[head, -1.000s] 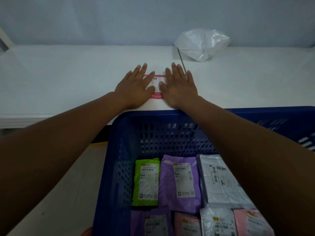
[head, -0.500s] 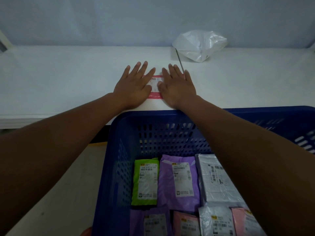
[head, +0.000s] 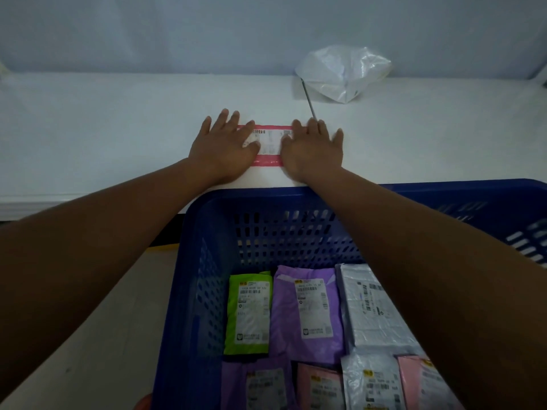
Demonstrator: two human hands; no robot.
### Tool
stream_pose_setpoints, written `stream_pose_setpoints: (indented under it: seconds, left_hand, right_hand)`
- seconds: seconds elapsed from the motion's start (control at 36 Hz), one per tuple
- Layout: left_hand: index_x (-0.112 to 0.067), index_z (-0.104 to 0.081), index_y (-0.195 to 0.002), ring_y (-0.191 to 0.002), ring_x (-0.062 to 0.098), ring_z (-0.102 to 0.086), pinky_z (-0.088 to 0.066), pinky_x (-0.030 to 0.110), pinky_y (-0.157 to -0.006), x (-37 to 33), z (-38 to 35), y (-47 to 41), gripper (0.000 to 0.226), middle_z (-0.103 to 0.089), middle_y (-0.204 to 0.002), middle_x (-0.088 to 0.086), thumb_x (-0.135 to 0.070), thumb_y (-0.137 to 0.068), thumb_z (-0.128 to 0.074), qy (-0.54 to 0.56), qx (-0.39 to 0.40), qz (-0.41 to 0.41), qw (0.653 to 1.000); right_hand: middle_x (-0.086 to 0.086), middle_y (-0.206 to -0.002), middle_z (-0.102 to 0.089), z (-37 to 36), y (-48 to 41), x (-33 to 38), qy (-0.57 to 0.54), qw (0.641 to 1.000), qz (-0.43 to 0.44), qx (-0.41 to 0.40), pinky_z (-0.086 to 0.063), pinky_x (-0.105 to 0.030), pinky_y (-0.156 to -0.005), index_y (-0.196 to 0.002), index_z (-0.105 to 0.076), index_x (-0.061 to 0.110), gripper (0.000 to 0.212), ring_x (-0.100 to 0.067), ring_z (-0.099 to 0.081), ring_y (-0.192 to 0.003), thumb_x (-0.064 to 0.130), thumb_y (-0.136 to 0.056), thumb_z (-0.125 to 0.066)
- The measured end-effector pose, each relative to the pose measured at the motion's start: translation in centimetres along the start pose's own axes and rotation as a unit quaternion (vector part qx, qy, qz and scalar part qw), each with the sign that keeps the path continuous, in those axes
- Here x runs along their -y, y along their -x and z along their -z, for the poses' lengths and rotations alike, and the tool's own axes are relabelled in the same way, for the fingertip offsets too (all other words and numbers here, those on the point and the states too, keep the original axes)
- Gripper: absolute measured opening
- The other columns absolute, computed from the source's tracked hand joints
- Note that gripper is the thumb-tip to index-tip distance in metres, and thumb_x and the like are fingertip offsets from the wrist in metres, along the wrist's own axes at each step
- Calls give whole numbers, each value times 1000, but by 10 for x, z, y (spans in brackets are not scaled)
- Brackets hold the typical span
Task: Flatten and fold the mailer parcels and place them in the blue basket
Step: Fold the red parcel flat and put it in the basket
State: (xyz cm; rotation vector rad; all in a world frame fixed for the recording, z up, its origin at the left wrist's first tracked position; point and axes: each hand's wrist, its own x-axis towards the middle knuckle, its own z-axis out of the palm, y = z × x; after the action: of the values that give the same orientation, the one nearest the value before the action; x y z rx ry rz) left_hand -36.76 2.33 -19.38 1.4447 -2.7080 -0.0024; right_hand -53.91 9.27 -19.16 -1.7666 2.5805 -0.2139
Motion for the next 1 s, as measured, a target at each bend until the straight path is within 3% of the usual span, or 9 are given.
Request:
stream_pose_setpoints:
  seconds: [0.08, 0.17, 0.28, 0.42, 0.56, 0.69, 0.83, 1.0]
  left_hand:
    - [-26, -7, -159, -153, 24, 9, 5, 46, -123, 0, 3, 2, 65, 4, -167, 6, -56, -102, -15, 3, -38, -14, 999]
    - [-25, -8, -159, -153, 22, 6, 4, 44, -123, -3, 6, 6, 61, 3, -167, 5, -50, -104, -18, 11, -83, -77, 994]
    - [-23, -11, -159, -153, 18, -4, -1, 40, -123, -4, 6, 5, 56, -7, -166, 4, -41, -107, -19, 28, -12, -109, 994]
    - [-24, -14, -159, -153, 19, -5, -2, 43, -123, -5, 4, 4, 57, -9, -166, 3, -45, -106, -15, 11, -5, -79, 997]
    - [-26, -12, -159, -153, 22, 0, 3, 49, -123, -1, 1, 3, 63, -6, -166, 4, -55, -103, -11, -3, -15, -10, 1000]
    - [-25, -14, -158, -154, 22, 2, 2, 47, -124, -3, 6, 6, 59, -4, -167, 5, -49, -105, -12, 5, -70, -47, 996]
    - [-20, -27, -156, -152, 21, -13, -7, 42, -123, -7, 9, 10, 53, -18, -164, 7, -39, -107, -22, 41, -31, -108, 993]
    - [-23, -21, -157, -153, 23, -8, -1, 49, -123, -5, 3, 4, 57, -15, -165, 6, -47, -105, -14, -6, -23, -41, 999]
  right_hand:
    - [-11, -165, -11, 1, 3, 1, 20, 998, 17, -58, -1, -52, -122, -158, -16, 17, 63, -25, -4, -153, 44, -101, -15]
    - [-8, -166, -13, 6, 2, 4, 3, 989, 118, -86, -5, -46, -124, -158, -16, 18, 61, -22, -7, -153, 42, -102, -17]
    - [-8, -163, -24, 5, -2, 2, -13, 981, 191, -22, -13, -44, -122, -156, -26, 17, 56, -22, -16, -152, 38, -105, -19]
    - [-8, -159, -30, -2, -3, 2, 23, 993, 108, -35, -14, -52, -120, -153, -28, 18, 59, -26, -22, -149, 41, -101, -16]
    - [-11, -161, -23, -2, -2, 1, 25, 998, 32, -36, -6, -54, -121, -153, -27, 19, 58, -26, -12, -151, 40, -100, -17]
    - [-10, -164, -17, 3, 1, 2, 2, 993, 81, -91, -10, -48, -123, -156, -22, 16, 58, -24, -11, -153, 38, -102, -20]
    - [-9, -139, -53, 3, -1, 4, -3, 984, 172, -48, -34, -47, -110, -136, -49, 14, 51, -24, -45, -131, 37, -100, -21]
    - [-9, -157, -32, -3, -3, 0, 20, 995, 84, -41, -11, -54, -120, -152, -31, 20, 56, -27, -21, -149, 39, -100, -18]
